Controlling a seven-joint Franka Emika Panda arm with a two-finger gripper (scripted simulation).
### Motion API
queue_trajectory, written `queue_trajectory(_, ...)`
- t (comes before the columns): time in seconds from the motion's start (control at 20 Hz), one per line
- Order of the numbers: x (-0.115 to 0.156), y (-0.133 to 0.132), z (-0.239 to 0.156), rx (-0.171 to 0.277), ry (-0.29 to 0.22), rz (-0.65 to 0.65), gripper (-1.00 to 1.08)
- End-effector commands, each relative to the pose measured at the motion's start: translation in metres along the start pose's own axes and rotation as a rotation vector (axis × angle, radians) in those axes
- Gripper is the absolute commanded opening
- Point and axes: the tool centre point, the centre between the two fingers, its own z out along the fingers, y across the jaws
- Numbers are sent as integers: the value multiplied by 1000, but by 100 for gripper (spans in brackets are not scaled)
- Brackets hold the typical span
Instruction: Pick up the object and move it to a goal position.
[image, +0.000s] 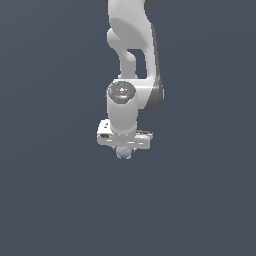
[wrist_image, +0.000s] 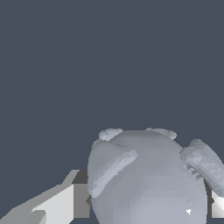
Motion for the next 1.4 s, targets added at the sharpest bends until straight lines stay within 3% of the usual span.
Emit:
queue_trajectory(0.0, 13, 10, -20, 0, 0, 0, -100)
queue_trajectory(0.6, 63, 47, -90, 0, 0, 0, -100)
queue_trajectory(1.35, 79, 57, -109, 0, 0, 0, -100)
